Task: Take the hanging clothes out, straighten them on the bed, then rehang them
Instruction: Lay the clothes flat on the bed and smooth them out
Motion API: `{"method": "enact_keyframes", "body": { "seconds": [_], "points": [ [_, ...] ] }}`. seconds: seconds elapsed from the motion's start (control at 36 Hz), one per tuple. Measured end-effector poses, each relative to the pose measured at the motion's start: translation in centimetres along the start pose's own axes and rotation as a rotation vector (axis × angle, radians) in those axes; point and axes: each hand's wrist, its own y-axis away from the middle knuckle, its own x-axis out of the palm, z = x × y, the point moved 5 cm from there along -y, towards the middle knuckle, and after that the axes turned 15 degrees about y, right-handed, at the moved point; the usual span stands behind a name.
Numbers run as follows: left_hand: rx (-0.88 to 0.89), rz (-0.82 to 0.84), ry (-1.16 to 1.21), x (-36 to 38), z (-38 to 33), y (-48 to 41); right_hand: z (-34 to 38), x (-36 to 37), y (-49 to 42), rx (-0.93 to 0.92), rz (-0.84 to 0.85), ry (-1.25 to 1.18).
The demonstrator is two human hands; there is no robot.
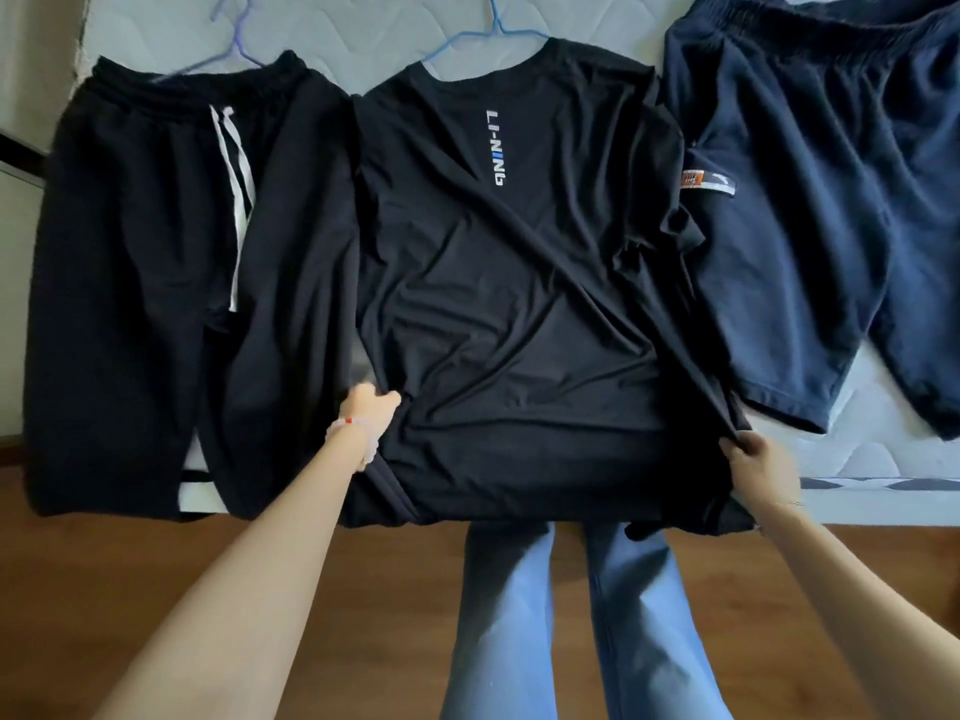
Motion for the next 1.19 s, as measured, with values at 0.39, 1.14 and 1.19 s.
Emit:
{"method": "enact_keyframes", "body": {
  "seconds": [0.39,1.14,1.19],
  "points": [
    [-0.16,0.467,0.477,0.4,4.8,7.2,-0.9,-2.4,4.6,-0.183,0.435,-0.386],
    [-0.254,0.599,0.308,0.6,6.8,15.0,-5.6,-6.8,3.9,-0.307,0.717,-0.115],
    [-0.227,0.572,0.587,0.4,7.0,16.3,-5.9,-6.9,4.7,-0.325,0.764,-0.152]
  ]
}}
